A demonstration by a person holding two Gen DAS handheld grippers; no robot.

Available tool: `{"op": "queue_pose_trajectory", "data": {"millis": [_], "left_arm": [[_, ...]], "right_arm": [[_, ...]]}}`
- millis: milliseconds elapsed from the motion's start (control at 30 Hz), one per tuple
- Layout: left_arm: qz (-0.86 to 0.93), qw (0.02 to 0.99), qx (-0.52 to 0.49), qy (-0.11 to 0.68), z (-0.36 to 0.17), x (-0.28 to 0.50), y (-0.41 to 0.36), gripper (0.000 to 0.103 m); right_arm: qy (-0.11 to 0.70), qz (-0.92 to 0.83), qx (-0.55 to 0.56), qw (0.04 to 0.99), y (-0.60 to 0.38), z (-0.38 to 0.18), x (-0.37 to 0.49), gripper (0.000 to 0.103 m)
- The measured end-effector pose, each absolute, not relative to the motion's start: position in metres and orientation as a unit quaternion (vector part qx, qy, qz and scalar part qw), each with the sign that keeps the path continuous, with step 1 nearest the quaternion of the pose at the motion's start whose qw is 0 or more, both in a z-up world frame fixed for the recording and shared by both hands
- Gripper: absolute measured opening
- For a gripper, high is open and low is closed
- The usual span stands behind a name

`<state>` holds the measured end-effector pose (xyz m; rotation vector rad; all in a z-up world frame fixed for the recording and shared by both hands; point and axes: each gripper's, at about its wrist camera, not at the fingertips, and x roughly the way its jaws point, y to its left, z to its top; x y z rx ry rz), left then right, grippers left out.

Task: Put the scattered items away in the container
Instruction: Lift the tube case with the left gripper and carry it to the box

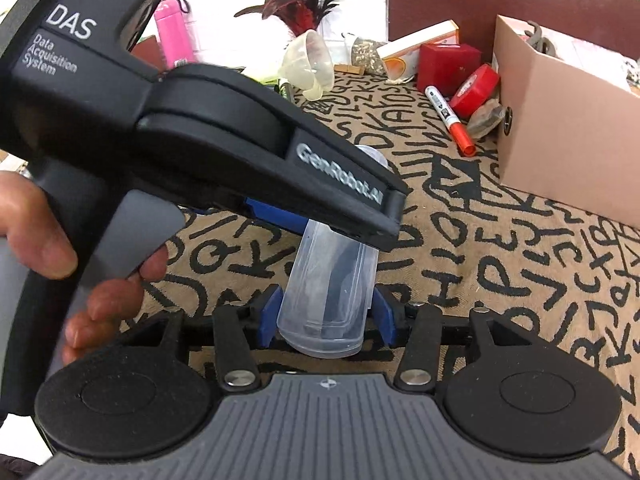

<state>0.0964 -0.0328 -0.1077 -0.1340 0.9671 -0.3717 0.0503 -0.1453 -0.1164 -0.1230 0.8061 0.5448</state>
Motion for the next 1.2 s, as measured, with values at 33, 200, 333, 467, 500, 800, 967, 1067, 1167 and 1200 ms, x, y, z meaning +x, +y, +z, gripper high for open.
{"op": "queue_pose_trajectory", "data": {"millis": [33, 200, 333, 467, 500, 800, 967, 1067, 1167, 1200], "left_arm": [[-0.179, 0.868, -0.058, 0.459, -0.108, 0.097, -0.034, 0.061], [-0.182, 0.868, -0.063, 0.458, -0.109, 0.1, -0.033, 0.064], [-0.184, 0.872, -0.055, 0.451, -0.11, 0.098, -0.036, 0.063], [-0.178, 0.87, -0.083, 0.453, -0.108, 0.089, -0.03, 0.061], [-0.176, 0.87, -0.085, 0.452, -0.107, 0.086, -0.031, 0.061], [-0.193, 0.883, -0.092, 0.417, -0.072, 0.067, -0.057, 0.06], [-0.214, 0.896, -0.08, 0.38, -0.039, 0.064, -0.08, 0.06], [-0.228, 0.901, -0.076, 0.362, -0.019, 0.068, -0.094, 0.06], [-0.239, 0.907, -0.07, 0.34, 0.001, 0.074, -0.113, 0.06], [-0.244, 0.908, -0.067, 0.332, 0.008, 0.077, -0.119, 0.06]], "right_arm": [[0.388, 0.261, -0.059, 0.882, -0.145, -0.117, 0.052, 0.055], [0.387, 0.262, -0.059, 0.882, -0.144, -0.12, 0.06, 0.057], [0.382, 0.264, -0.062, 0.883, -0.144, -0.121, 0.061, 0.057], [0.377, 0.263, -0.045, 0.887, -0.148, -0.118, 0.056, 0.056], [0.376, 0.264, -0.044, 0.887, -0.148, -0.117, 0.053, 0.055], [0.342, 0.251, -0.036, 0.905, -0.171, -0.093, 0.031, 0.055], [0.3, 0.233, -0.032, 0.924, -0.191, -0.068, 0.024, 0.055], [0.272, 0.223, -0.032, 0.936, -0.204, -0.052, 0.023, 0.055], [0.245, 0.211, -0.03, 0.946, -0.219, -0.036, 0.026, 0.055], [0.237, 0.207, -0.03, 0.949, -0.223, -0.031, 0.028, 0.055]]}}
